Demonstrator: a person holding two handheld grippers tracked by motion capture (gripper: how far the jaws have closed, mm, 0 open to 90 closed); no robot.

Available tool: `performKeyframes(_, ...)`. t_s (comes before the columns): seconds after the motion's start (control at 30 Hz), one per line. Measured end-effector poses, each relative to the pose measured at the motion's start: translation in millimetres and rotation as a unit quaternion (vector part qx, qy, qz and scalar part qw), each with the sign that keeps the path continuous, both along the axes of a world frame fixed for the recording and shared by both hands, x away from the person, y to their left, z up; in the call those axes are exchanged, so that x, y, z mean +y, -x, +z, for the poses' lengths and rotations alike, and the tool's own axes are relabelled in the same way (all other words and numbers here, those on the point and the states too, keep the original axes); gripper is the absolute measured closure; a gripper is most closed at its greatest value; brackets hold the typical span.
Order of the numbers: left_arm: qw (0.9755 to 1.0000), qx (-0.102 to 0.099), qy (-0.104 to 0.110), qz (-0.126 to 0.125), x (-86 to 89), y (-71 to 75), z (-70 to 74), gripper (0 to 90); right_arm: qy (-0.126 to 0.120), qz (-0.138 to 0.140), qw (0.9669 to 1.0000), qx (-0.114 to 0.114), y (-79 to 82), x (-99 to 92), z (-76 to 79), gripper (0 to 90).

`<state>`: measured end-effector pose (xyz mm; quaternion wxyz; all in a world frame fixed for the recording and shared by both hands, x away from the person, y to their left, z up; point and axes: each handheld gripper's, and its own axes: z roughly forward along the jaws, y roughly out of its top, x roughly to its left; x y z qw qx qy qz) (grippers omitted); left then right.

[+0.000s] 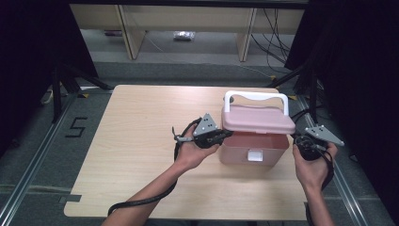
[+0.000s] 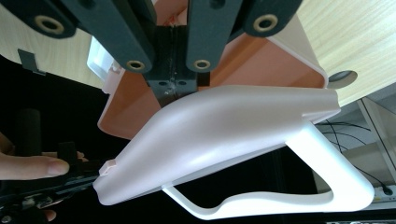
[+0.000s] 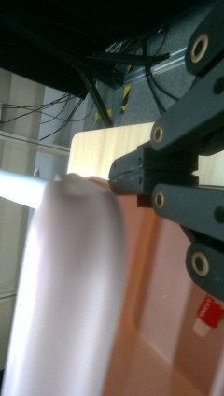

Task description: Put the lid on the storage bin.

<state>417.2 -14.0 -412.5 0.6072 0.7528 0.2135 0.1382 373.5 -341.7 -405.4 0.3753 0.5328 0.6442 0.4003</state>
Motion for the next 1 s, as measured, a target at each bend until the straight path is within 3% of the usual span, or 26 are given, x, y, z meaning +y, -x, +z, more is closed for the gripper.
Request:
performKeyframes(0.03,1.0000,0.000,0.000,-0.001,-0.2,0.3,-0.7,89.9,-0.010,-0.002,0.9999,0.005,3.6,-0.2,-1.0,90.0)
performKeyframes(0.13,1.0000,0.003,-0.003,-0.001,-0.1,1.4,-3.2,89.9,0.000,-0.006,1.0000,0.003,10.1,-6.4,-2.1,90.0)
performKeyframes(0.2,1.0000,0.006,-0.003,-0.001,-0.2,2.1,-4.8,89.9,-0.018,-0.018,0.9997,0.007,15.4,-8.2,-3.7,90.0)
performKeyframes(0.23,1.0000,0.004,-0.007,-0.002,0.1,2.1,-5.3,89.9,-0.005,-0.016,0.9999,0.002,16.6,-11.7,-4.7,90.0)
performKeyframes(0.43,0.9999,0.009,-0.011,-0.006,-1.1,5.6,-9.6,89.9,-0.019,-0.028,0.9994,0.008,29.5,-16.2,-9.9,90.0)
performKeyframes(0.57,0.9998,0.012,-0.015,-0.007,-1.3,7.2,-12.5,89.9,-0.009,-0.023,0.9997,-0.001,34.7,-16.0,-13.6,90.0)
performKeyframes(0.77,0.9996,0.015,-0.020,-0.010,1.0,10.5,-16.4,89.8,-0.020,-0.025,0.9995,0.008,39.6,-10.8,-15.8,90.0)
performKeyframes(0.87,0.9996,0.017,-0.021,-0.011,2.7,13.1,-17.9,89.9,-0.016,-0.020,0.9997,-0.002,40.1,-10.7,-16.4,89.8)
performKeyframes(1.0,0.9995,0.020,-0.021,-0.011,4.8,16.8,-19.1,89.8,-0.017,-0.013,0.9998,0.005,41.5,-10.2,-17.1,89.7)
